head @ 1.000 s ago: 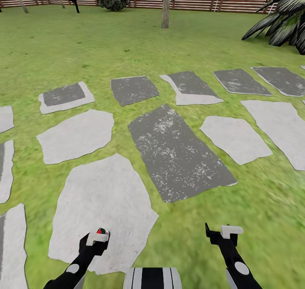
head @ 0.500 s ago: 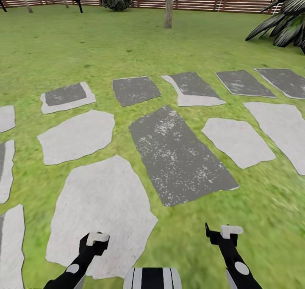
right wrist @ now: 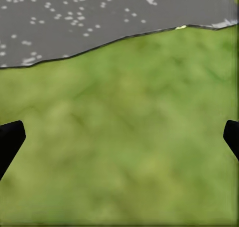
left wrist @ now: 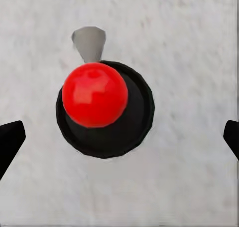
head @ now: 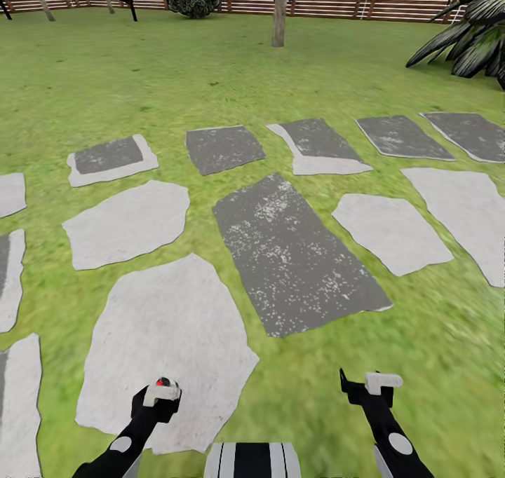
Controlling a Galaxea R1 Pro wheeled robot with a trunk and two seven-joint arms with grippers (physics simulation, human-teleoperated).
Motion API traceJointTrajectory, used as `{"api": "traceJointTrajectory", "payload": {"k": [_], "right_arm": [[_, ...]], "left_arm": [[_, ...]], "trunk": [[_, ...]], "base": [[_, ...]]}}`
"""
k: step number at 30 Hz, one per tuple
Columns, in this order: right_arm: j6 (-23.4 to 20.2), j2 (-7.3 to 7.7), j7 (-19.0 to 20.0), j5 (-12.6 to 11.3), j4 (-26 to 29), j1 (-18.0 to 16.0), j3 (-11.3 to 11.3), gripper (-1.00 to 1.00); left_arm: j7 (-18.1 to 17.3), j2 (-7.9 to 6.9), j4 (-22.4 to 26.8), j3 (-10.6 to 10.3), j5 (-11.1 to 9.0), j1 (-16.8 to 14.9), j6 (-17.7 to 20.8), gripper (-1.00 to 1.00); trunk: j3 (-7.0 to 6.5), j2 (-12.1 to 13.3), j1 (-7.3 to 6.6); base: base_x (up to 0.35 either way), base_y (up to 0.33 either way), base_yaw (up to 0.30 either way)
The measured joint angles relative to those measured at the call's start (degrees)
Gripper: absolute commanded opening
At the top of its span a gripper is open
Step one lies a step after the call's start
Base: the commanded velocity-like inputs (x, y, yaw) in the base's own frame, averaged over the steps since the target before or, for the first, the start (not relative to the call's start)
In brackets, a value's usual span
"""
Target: Pick up the pesticide atomizer in the garden and spray insectifuge to fully cover both potted plants in the garden.
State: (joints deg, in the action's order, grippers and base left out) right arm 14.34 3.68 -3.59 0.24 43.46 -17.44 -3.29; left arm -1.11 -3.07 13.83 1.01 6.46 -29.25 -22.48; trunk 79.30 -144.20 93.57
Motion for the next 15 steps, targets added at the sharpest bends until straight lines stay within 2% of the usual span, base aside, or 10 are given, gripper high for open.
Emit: {"api": "traceJointTrajectory", "payload": {"k": [6,15], "right_arm": [[0.0,0.00,0.0,0.0,0.0,0.0,0.0,1.00],[0.0,0.00,0.0,0.0,0.1,0.0,0.0,1.00]], "left_arm": [[0.0,0.00,0.0,0.0,0.0,0.0,0.0,1.00],[0.0,0.00,0.0,0.0,0.0,0.0,0.0,1.00]], "trunk": [[0.00,0.0,-0.01],[0.00,0.0,-0.01]], "base": [[-0.013,-0.007,0.148],[0.006,0.000,0.017]]}}
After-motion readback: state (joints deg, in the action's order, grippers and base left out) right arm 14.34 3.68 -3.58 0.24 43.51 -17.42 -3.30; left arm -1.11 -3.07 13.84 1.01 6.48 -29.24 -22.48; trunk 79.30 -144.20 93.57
